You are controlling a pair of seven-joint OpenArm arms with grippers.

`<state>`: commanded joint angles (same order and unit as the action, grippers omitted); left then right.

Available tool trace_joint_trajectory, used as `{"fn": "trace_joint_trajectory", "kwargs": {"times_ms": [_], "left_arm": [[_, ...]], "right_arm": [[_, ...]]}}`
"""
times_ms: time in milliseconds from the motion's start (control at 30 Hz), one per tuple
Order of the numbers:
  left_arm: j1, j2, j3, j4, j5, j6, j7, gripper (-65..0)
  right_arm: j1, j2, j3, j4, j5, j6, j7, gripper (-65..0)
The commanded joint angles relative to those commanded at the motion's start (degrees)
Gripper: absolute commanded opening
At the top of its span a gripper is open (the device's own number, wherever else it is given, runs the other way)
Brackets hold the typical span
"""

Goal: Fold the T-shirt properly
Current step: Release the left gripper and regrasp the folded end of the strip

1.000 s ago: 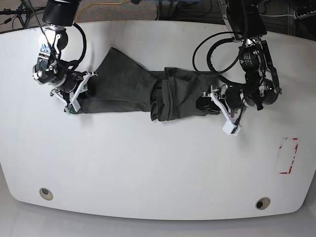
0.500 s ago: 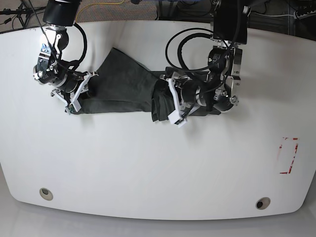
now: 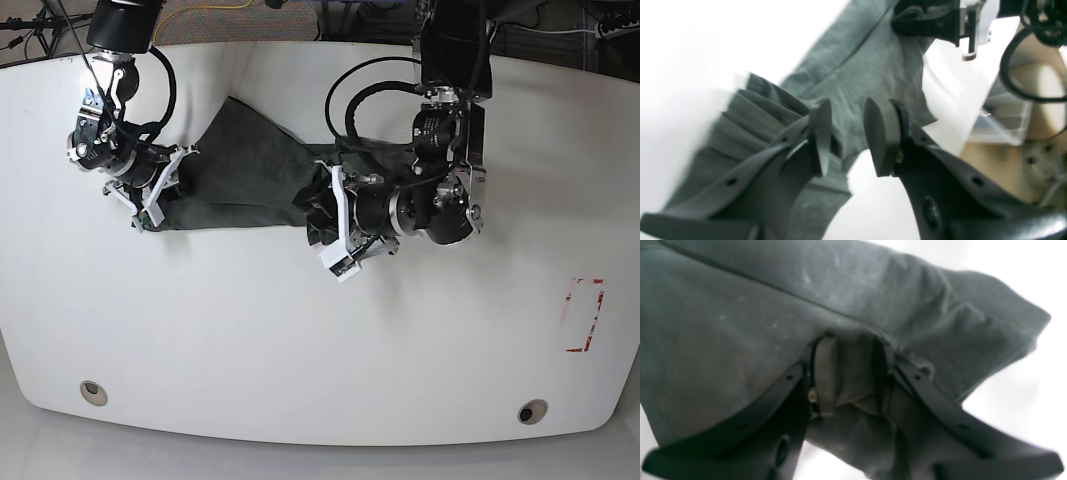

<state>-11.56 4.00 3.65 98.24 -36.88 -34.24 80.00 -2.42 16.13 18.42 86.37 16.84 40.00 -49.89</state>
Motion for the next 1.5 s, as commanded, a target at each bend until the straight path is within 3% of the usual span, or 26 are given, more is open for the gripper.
{"fn": "trace_joint_trajectory", "kwargs": {"times_ms": [200,367,533,633,767,933,1200,1333,1500], "left_arm": [[1.67,-5.19,-6.15,-2.81,1.05,0.0,-2.33,-46.8],[4.75,-9.32,-9.14,-3.43,1.67,0.0,-7.6,-47.4],[7.21,-10.46,-9.41,-3.43,1.76,0.0,-10.86,-55.4],[7.91,-10.46,-9.41,-3.6,1.93,0.0,-11.03,-57.2],[8.53,-10.11,-9.14,-5.45,5.45,0.0,-12.88,-57.4],[8.62,-10.2,-9.05,-9.76,8.62,-0.09,-16.66,-57.4],[8.62,-10.55,-9.05,-13.45,8.97,-0.18,-17.27,-57.1],[8.62,-10.55,-9.14,-13.8,8.97,-0.18,-17.27,-57.1],[8.62,-11.6,-8.97,-13.8,8.97,-0.18,-17.27,-57.1]], "right_arm": [[0.7,0.0,0.0,0.35,0.09,0.0,-0.09,-48.2],[1.23,-0.18,0.09,5.63,0.18,0.0,-4.75,-47.7],[2.55,-2.99,0.44,12.48,2.29,0.0,-8.62,-46.9],[4.13,-3.6,0.7,13.98,3.16,0.0,-12.22,-40.1],[6.24,-6.59,5.89,15.65,5.1,0.0,-15.82,-21.9],[9.41,-8.62,14.95,15.12,8.09,0.0,-20.04,-8.7],[14.33,-7.21,32.18,6.86,19.08,0.0,-28.92,-8.1],[14.33,-4.66,36.13,1.58,24.0,0.0,-30.07,-8.1],[14.15,-1.67,38.77,-5.54,25.41,0.0,-29.98,-8.1]]}}
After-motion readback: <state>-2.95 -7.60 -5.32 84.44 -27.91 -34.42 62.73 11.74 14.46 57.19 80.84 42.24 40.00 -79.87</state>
